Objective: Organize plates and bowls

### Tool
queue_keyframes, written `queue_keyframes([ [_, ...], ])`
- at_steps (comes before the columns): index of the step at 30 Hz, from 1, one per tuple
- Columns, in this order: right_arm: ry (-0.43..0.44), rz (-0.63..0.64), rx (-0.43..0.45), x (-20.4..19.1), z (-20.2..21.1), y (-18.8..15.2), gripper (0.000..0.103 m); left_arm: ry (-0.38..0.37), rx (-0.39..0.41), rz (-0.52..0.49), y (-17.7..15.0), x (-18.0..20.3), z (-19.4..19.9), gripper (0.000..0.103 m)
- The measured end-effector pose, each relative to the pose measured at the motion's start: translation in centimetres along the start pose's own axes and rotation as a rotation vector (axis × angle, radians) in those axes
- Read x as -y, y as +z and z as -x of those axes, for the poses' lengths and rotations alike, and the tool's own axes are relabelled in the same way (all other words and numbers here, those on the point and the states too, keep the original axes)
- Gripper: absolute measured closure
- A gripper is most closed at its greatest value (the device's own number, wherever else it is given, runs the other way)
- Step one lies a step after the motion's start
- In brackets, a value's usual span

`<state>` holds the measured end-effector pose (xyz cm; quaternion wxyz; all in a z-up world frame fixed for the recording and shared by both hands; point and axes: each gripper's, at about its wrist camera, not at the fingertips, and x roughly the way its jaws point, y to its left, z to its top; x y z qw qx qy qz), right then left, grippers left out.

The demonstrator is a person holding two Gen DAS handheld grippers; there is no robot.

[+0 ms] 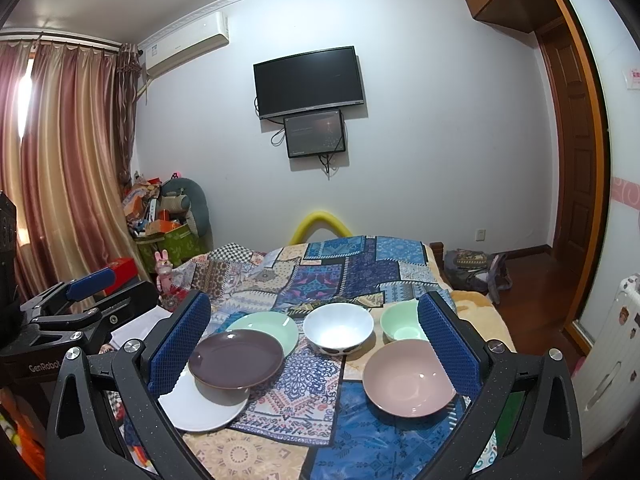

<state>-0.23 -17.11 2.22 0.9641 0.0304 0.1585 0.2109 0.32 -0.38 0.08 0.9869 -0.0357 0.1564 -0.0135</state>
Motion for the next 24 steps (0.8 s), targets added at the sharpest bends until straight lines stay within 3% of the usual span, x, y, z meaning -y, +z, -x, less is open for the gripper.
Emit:
queue_keyframes([
  [24, 0.002, -0.006, -0.021, 0.1, -1.1, -0.4, 0.000, -0.004, 0.000, -0.003, -0.1, -0.4, -1.0, 0.000],
])
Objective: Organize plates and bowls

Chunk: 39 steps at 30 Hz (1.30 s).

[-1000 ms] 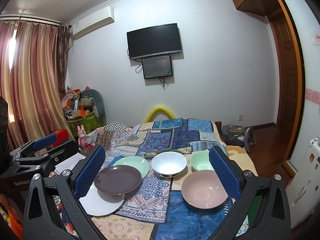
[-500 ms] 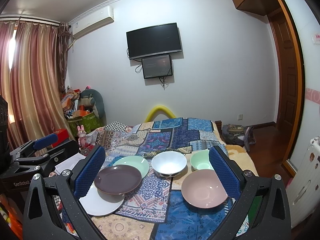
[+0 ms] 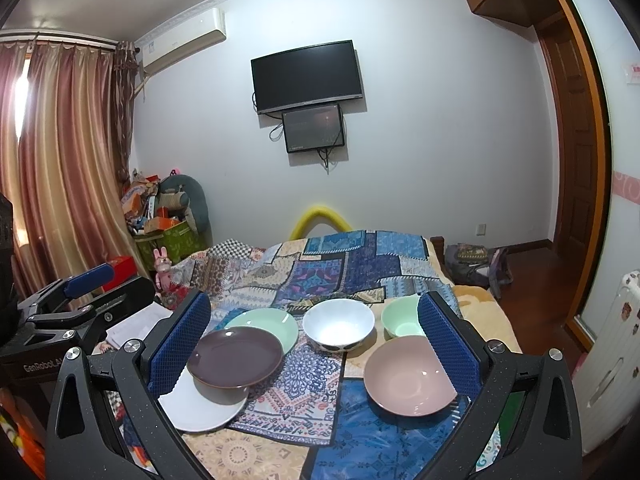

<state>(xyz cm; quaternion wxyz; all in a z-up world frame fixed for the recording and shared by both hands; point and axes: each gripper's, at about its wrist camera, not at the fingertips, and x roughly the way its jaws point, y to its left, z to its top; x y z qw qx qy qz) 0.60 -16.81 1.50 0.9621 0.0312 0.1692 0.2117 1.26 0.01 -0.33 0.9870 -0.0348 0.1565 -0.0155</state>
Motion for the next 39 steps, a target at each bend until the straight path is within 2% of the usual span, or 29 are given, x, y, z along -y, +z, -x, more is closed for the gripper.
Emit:
queue_keyframes([
  [8, 0.020, -0.006, -0.058, -0.5, -2.7, -0.4, 0.000, 0.010, -0.030, 0.032, -0.4, -3.6, -2.1, 0.000],
  [18, 0.036, -0.014, -0.173, -1.8, -8.0, -2.3, 0.000, 0.041, -0.135, 0.068, -2.7, -10.6, -6.3, 0.002],
  [20, 0.036, -0.016, -0.196, -2.0, -9.0, -2.8, 0.000, 0.036, -0.178, 0.079, -3.5, -12.2, -7.6, 0.017],
  [21, 0.035, -0.017, -0.205, -2.1, -9.4, -3.1, 0.000, 0.033, -0.197, 0.079, -3.8, -12.7, -8.1, 0.020],
  [26, 0.017, -0.011, -0.264, -2.7, -12.3, -4.1, 0.007, 0.048, -0.268, 0.072, -5.8, -15.6, -11.1, 0.028],
  [30, 0.017, -0.006, -0.326, -3.2, -14.6, -5.0, 0.017, 0.055, -0.325, 0.075, -7.4, -17.8, -13.3, 0.036],
  [32, 0.018, 0.001, -0.356, -3.5, -15.8, -5.5, 0.023, 0.054, -0.370, 0.091, -8.3, -19.1, -14.6, 0.050],
  [35, 0.024, 0.008, -0.412, -4.0, -17.8, -6.6, 0.028, 0.074, -0.432, 0.120, -9.6, -21.2, -16.6, 0.061],
  [39, 0.032, 0.003, -0.474, -4.4, -20.0, -8.0, 0.030, 0.068, -0.492, 0.147, -11.2, -23.5, -18.9, 0.064],
])
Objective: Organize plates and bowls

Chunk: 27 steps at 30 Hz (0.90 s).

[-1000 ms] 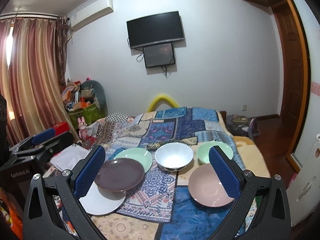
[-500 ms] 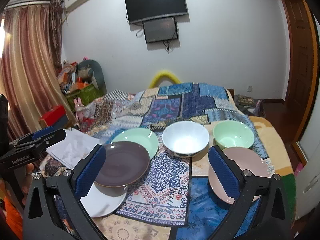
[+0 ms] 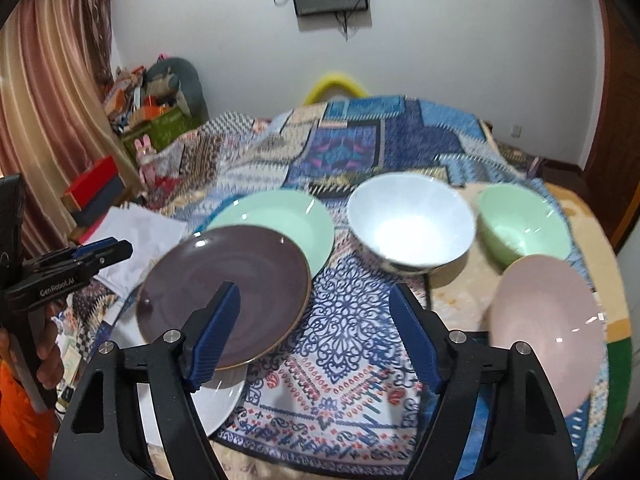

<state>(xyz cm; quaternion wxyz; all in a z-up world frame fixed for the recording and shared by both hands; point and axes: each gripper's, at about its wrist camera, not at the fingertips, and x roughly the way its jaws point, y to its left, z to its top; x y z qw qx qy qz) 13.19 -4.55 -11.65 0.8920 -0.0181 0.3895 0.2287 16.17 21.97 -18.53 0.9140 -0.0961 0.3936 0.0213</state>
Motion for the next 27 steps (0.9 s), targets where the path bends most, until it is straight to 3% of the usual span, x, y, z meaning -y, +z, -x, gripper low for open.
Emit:
queue_keyframes([
  [6, 0.009, -0.007, -0.081, 0.2, -2.9, -0.3, 0.042, -0.039, -0.077, 0.014, 0.3, -1.4, -3.3, 0.068],
  [8, 0.015, -0.016, -0.110, 0.2, -3.9, -0.4, 0.046, -0.070, -0.116, 0.022, 0.5, -1.8, -4.4, 0.077],
  [21, 0.067, -0.059, -0.217, 0.0, -7.3, -0.7, 0.071, -0.121, -0.214, 0.055, 1.1, -3.1, -7.2, 0.079],
  [27, 0.112, -0.091, -0.244, -0.3, -7.9, -0.8, 0.074, -0.147, -0.250, 0.055, 1.2, -2.8, -7.8, 0.079],
])
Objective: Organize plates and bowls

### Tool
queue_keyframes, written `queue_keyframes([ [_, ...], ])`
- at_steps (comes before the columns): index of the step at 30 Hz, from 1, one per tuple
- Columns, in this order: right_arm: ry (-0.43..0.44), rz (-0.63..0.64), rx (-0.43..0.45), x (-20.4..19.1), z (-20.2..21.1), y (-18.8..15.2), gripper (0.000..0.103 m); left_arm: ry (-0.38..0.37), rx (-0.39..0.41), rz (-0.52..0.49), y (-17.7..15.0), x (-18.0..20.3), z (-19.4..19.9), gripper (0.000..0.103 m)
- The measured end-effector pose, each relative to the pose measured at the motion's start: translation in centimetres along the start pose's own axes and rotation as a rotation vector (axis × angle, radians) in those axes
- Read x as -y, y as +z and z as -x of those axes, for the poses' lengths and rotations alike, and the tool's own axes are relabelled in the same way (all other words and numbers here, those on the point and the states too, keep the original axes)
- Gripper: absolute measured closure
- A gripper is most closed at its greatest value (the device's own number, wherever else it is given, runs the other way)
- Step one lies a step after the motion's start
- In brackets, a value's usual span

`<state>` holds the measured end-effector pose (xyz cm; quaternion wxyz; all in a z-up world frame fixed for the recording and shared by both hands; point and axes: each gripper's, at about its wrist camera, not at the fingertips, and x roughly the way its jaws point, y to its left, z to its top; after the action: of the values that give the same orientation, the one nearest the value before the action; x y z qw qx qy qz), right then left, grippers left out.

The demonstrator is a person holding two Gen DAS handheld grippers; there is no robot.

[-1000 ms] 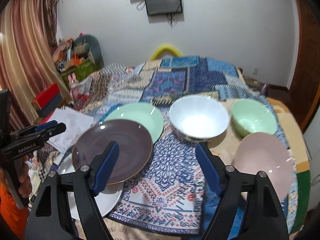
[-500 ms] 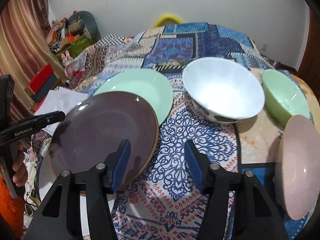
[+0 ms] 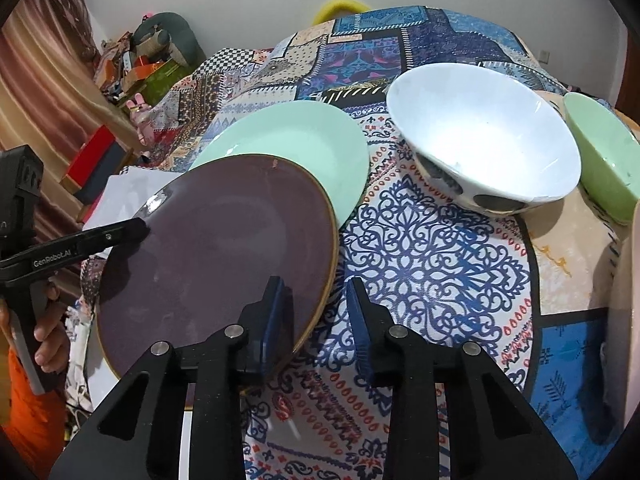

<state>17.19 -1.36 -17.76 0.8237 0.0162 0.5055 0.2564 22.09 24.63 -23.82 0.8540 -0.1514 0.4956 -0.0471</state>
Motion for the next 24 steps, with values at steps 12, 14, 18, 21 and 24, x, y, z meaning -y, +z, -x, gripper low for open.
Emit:
queue_keyframes([
  [12, 0.041, 0.011, -0.011, -0.3, -0.6, 0.2, 0.076, -0.044, -0.040, -0.003, 0.1, 0.4, -0.6, 0.079],
  [14, 0.041, 0.014, -0.003, -0.3, -0.5, 0.2, 0.077, -0.037, -0.031, -0.012, -0.1, 0.5, -0.4, 0.079],
  [18, 0.031, 0.026, 0.013, -0.3, -0.4, 0.1, 0.077, -0.029, -0.022, -0.014, -0.4, 0.8, -0.2, 0.079],
  [21, 0.034, 0.022, 0.014, -0.1, -0.3, 0.1, 0.078, -0.028, -0.017, -0.014, -0.6, 1.0, 0.0, 0.079],
  [24, 0.036, 0.012, 0.011, 0.1, -0.1, -0.1, 0.078, -0.018, -0.003, -0.035, -1.0, 1.8, 0.5, 0.079],
])
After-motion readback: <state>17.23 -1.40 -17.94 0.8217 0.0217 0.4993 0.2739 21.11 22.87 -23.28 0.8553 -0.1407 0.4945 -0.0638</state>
